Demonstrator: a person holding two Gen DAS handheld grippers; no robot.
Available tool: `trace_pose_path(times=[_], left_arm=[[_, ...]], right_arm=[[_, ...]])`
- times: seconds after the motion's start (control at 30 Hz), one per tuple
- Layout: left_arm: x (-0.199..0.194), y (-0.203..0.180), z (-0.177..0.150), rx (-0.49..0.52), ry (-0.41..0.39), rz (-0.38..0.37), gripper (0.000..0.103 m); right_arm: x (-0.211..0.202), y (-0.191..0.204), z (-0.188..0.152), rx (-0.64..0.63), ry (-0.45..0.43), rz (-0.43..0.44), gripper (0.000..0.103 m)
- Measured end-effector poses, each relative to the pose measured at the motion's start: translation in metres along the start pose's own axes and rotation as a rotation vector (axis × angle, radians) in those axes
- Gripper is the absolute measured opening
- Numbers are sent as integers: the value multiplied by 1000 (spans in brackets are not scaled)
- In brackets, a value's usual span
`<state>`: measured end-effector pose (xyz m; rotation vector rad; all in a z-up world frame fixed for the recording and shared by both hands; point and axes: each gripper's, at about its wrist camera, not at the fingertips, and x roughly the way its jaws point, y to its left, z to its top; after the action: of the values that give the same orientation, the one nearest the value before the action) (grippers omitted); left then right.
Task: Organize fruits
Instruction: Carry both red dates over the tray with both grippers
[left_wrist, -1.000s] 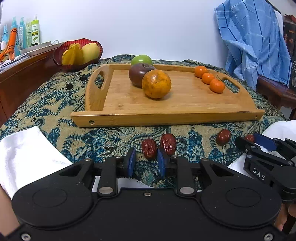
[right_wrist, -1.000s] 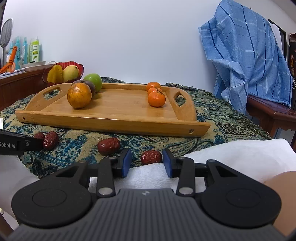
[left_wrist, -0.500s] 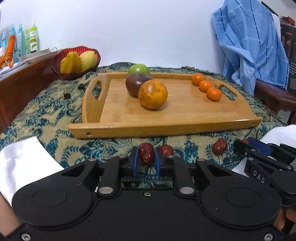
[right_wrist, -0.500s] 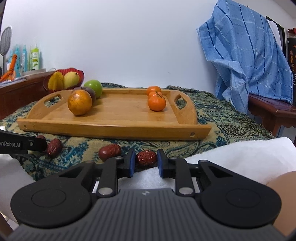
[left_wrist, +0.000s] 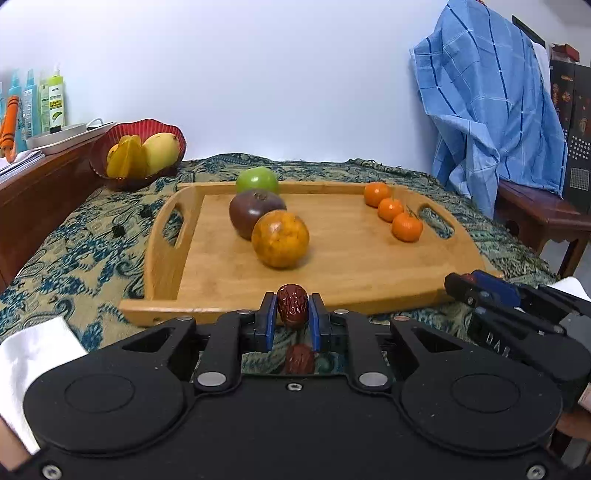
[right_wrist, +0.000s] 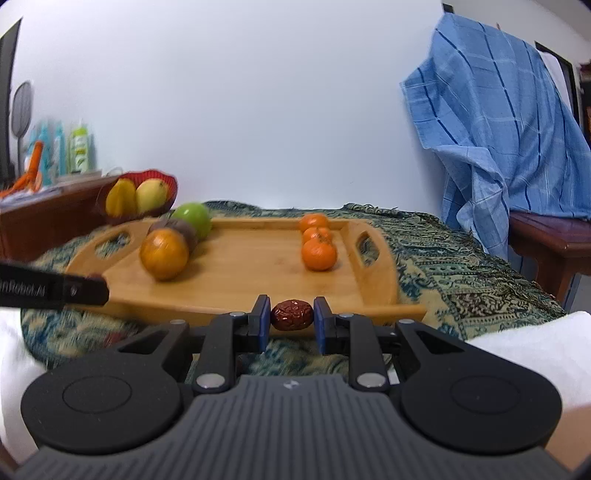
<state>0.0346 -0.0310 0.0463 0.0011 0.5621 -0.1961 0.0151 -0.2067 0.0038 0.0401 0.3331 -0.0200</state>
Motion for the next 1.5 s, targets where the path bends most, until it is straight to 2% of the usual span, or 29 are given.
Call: trace_pose_path(times=[0.33,0.63,0.83,1.5], left_arm=[[28,-2,20,-28,6,-10,17],[53,-3,23,-24,37,4,17],[62,-4,20,-19,54,7,17],[77,-2,19,-22,83,18,17]], right_arm=[[31,-16,20,-60,-29,-43,29],[65,-17,30,-72,9,-33,29],[81,-22,30,-33,58,-42,29],[92,-18,25,-45,97,-55,30]])
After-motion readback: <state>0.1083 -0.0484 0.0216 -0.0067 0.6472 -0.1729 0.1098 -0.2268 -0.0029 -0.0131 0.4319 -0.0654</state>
